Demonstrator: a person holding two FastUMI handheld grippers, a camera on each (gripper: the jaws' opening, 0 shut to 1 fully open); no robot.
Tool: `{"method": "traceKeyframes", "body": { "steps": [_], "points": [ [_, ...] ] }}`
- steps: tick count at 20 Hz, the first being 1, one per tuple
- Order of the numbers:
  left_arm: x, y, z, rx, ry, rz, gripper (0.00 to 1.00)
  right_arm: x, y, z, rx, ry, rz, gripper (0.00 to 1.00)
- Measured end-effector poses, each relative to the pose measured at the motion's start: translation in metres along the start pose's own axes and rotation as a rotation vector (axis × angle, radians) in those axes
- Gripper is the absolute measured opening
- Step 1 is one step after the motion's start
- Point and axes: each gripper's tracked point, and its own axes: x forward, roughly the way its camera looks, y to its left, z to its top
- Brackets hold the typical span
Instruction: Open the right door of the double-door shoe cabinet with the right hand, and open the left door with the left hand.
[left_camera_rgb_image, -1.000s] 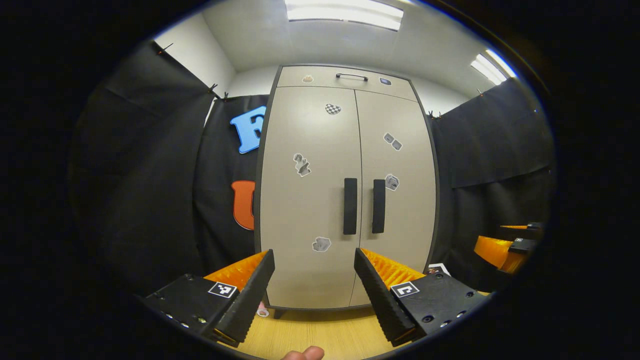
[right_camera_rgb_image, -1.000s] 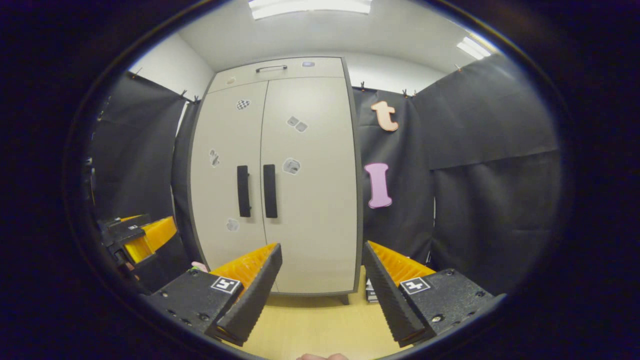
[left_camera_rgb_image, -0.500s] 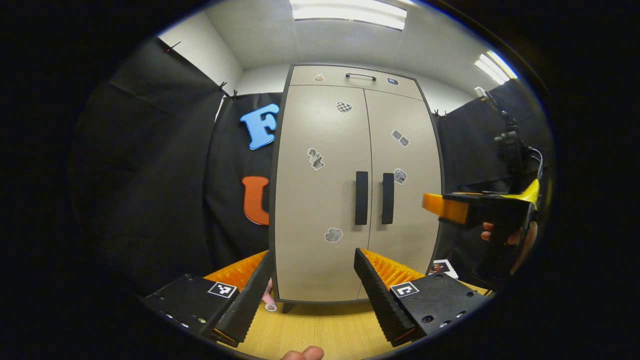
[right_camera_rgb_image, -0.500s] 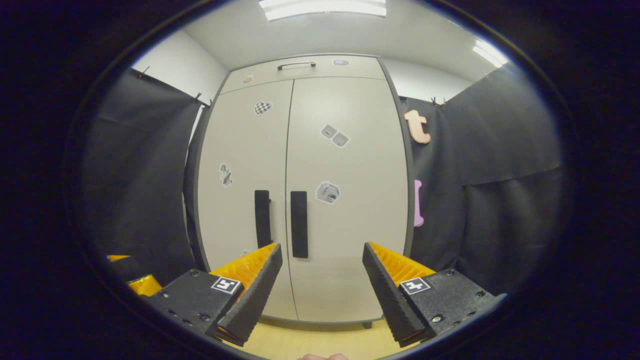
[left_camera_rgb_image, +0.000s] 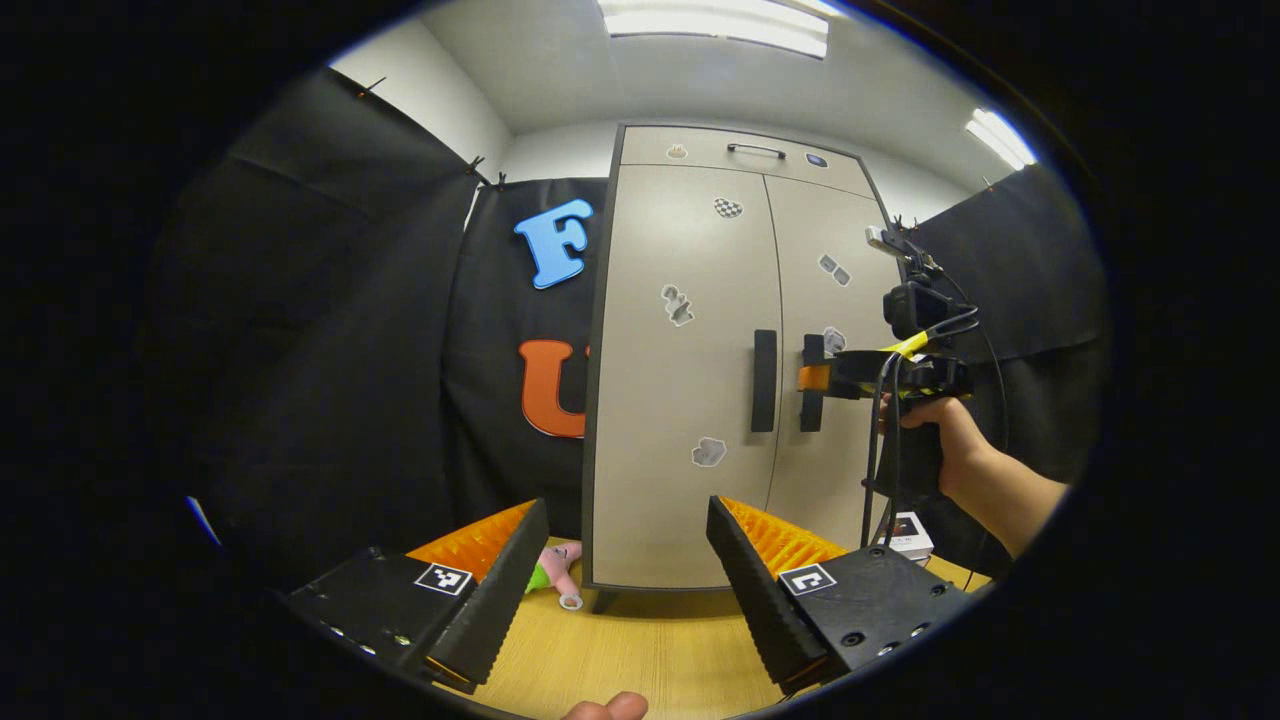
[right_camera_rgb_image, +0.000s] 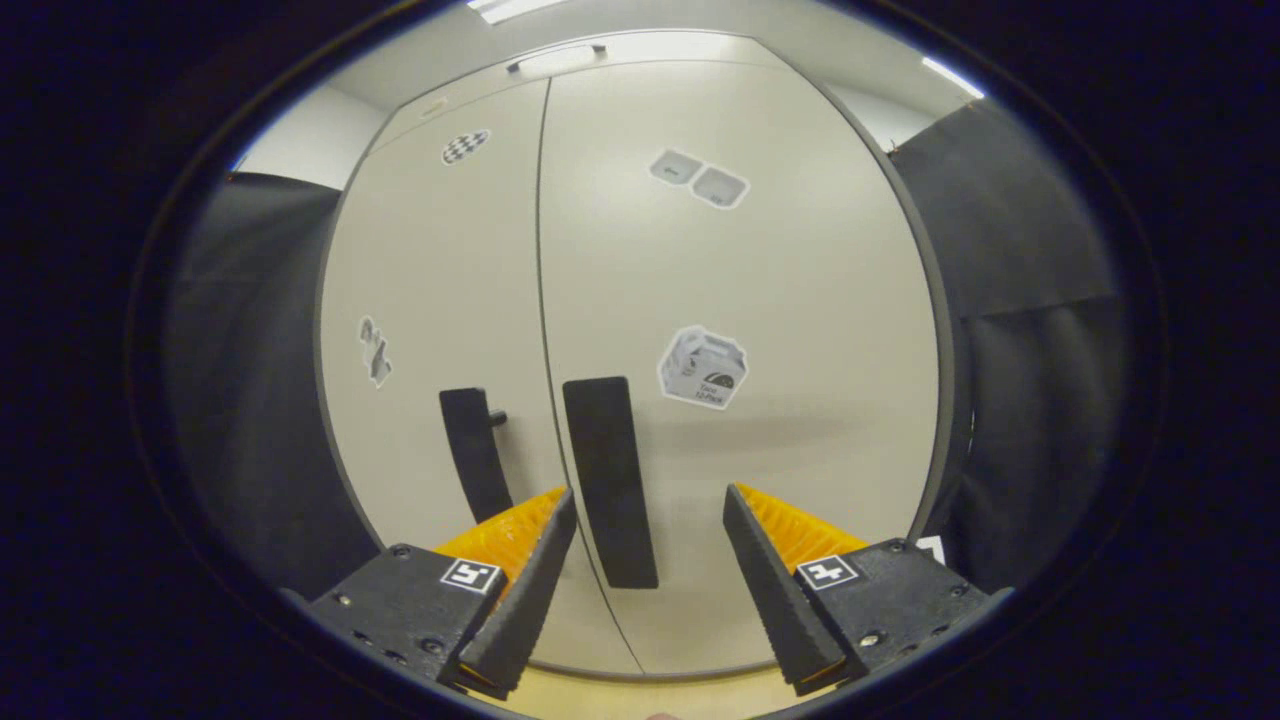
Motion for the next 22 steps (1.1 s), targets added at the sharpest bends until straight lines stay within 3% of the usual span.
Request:
{"method": "traceKeyframes", "body": {
  "steps": [4, 6, 8, 9, 11, 17, 22],
  "points": [
    [0.005, 0.011, -0.002, -0.015, 0.006, 0.017, 0.95, 0.016, 0.003, 0.003, -0.018, -0.011, 0.001, 0.81],
    [0.007, 0.014, -0.004, -0.015, 0.011, 0.022, 0.95, 0.017, 0.006, 0.002, -0.055, 0.001, -0.008, 0.68],
    [0.005, 0.013, -0.004, -0.017, 0.011, 0.022, 0.95, 0.019, 0.01, 0.002, -0.093, -0.007, 0.008, 0.63],
    [0.006, 0.012, -0.004, -0.018, 0.012, 0.02, 0.95, 0.018, 0.014, 0.002, -0.111, -0.01, 0.014, 0.48],
    [0.007, 0.01, -0.005, -0.014, 0.016, 0.01, 0.95, 0.019, 0.013, 0.001, -0.144, -0.008, 0.012, 0.34],
    [0.003, 0.001, -0.005, 0.0, 0.014, -0.011, 0.95, 0.003, 0.014, -0.001, -0.142, 0.032, 0.054, 0.24],
    [-0.002, -0.004, -0.006, 0.021, 0.016, -0.016, 0.95, -0.066, -0.007, -0.003, -0.161, 0.037, 0.113, 0.24]
  ]
}}
